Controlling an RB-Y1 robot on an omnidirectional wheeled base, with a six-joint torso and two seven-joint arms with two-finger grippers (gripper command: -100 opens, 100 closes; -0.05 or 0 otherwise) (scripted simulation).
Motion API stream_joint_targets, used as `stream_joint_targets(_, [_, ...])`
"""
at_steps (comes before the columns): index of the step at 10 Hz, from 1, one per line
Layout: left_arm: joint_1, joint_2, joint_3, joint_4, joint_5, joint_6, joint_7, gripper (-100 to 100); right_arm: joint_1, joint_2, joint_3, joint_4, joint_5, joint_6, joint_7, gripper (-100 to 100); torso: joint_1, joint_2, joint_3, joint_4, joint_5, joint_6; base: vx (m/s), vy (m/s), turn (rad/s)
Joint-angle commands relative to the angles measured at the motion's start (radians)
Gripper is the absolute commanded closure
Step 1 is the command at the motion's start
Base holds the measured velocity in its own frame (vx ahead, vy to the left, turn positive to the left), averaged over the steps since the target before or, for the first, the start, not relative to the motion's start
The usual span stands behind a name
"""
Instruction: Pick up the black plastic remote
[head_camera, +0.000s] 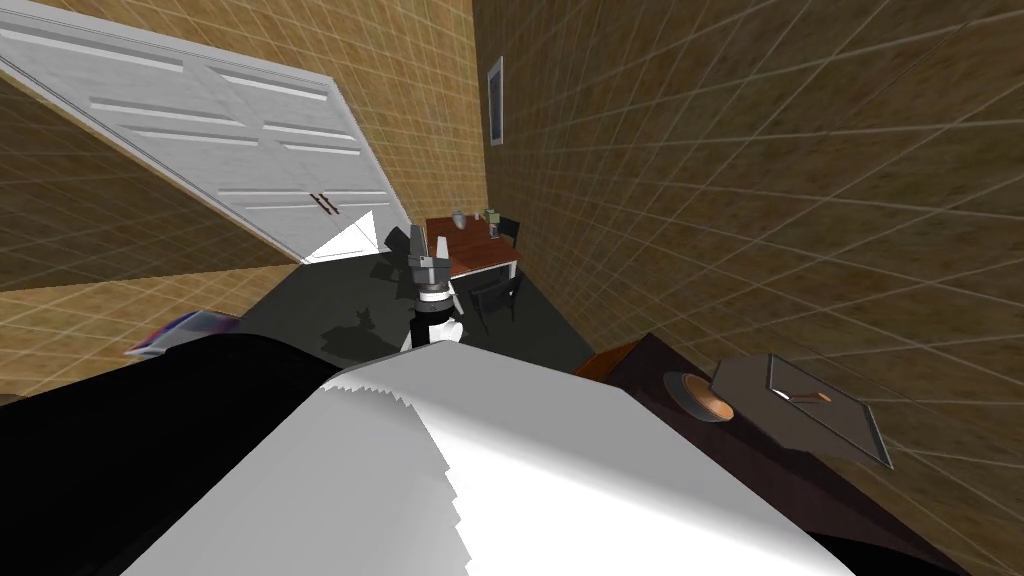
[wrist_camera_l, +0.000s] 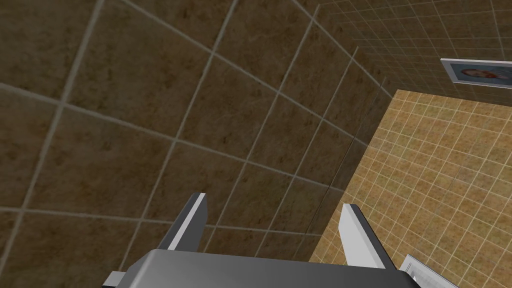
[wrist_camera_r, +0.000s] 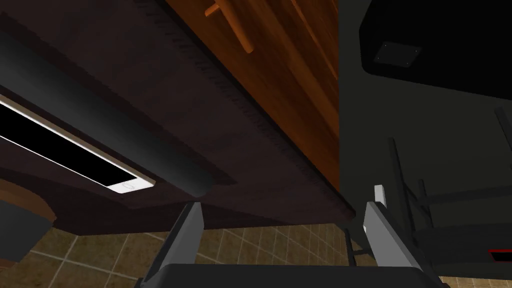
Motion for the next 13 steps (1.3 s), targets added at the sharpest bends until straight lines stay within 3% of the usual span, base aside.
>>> stream_joint_targets(1, [0.000, 0.000, 0.000, 0.000, 0.000, 0.000, 0.000, 0, -0.006, -0.024, 0.028, 0.026, 0.017, 0.002, 0.036, -100, 0.000, 0.000, 0.000, 0.000, 0.000, 0.000, 0.012, -0.075, 0.179])
stream_joint_targets(9, [0.000, 0.000, 0.000, 0.000, 0.000, 0.000, 0.000, 0, -0.036, -0.110, 0.157, 0.140, 0.101, 0.006, 0.199, -100, -0.001, 0.000, 0.000, 0.000, 0.000, 0.000, 0.003, -0.082, 0.199])
stream_joint_targets(10, [0.000, 0.000, 0.000, 0.000, 0.000, 0.000, 0.000, 0, -0.031, -0.100, 0.146, 0.126, 0.094, 0.008, 0.187, -100, -0.001, 0.000, 0.000, 0.000, 0.000, 0.000, 0.001, -0.043, 0.040])
stream_joint_targets(11, [0.000, 0.000, 0.000, 0.000, 0.000, 0.000, 0.000, 0, -0.031, -0.102, 0.148, 0.127, 0.096, 0.009, 0.191, 0, 0.003, 0.000, 0.000, 0.000, 0.000, 0.001, 0.001, -0.009, -0.005])
stream_joint_targets(12, [0.000, 0.000, 0.000, 0.000, 0.000, 0.000, 0.000, 0, -0.063, -0.068, 0.158, 0.151, 0.106, 0.029, 0.189, -100, 0.005, 0.000, 0.000, 0.000, 0.001, 0.001, -0.025, -0.037, 0.098])
stream_joint_targets(13, [0.000, 0.000, 0.000, 0.000, 0.000, 0.000, 0.000, 0, -0.076, -0.054, 0.162, 0.160, 0.110, 0.037, 0.188, -100, 0.004, 0.002, 0.001, 0.000, 0.001, 0.001, -0.049, -0.057, 0.086])
